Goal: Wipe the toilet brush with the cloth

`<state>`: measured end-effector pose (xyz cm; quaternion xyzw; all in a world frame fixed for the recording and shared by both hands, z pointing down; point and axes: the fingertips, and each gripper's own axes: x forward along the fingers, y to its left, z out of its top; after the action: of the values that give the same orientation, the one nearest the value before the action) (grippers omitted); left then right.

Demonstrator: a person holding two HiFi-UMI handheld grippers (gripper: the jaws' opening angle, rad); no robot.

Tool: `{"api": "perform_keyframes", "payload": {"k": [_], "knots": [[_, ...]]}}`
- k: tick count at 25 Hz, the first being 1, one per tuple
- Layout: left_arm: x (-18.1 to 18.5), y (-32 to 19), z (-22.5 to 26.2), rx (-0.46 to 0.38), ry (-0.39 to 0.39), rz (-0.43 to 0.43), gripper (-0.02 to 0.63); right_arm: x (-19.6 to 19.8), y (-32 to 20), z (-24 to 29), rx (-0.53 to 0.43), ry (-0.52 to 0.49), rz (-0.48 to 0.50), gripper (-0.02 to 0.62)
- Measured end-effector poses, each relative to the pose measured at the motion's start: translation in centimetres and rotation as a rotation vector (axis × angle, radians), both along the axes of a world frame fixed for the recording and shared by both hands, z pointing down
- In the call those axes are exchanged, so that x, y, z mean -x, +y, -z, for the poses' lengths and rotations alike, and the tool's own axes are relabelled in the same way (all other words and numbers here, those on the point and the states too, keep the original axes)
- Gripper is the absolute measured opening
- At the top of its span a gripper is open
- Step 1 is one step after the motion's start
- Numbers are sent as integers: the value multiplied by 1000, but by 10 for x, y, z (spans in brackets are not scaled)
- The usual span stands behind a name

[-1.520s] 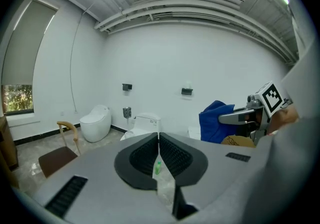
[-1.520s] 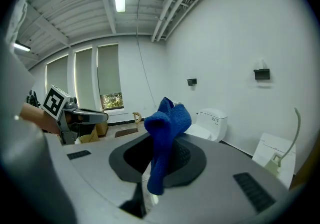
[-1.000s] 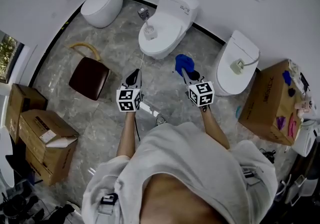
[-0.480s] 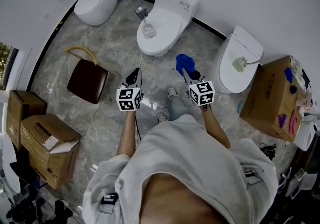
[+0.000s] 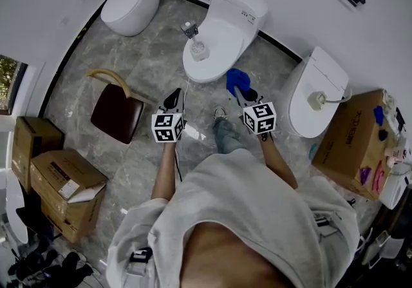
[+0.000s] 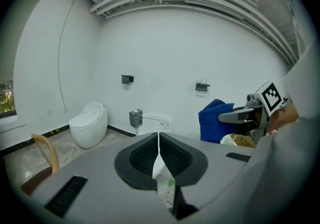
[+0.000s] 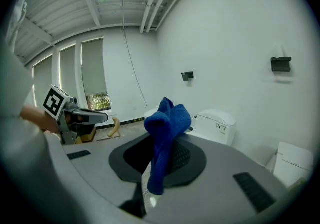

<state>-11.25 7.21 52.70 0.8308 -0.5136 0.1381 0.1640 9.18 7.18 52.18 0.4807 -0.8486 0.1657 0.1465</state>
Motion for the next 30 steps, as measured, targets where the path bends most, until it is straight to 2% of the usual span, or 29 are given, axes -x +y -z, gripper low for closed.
{"api": "perform_keyframes", "payload": {"k": [16,22,30], "knots": [[-18,-179,30,-39,-35,61,26,5,-185,17,-20,-39,122,58],[-21,-221,28,-43,-48,74,26,7,-237,18,-32,-49,147,58],[-14,-245,16,-11,-46,100,26,19,-269,7,2,-52,186,57]]}}
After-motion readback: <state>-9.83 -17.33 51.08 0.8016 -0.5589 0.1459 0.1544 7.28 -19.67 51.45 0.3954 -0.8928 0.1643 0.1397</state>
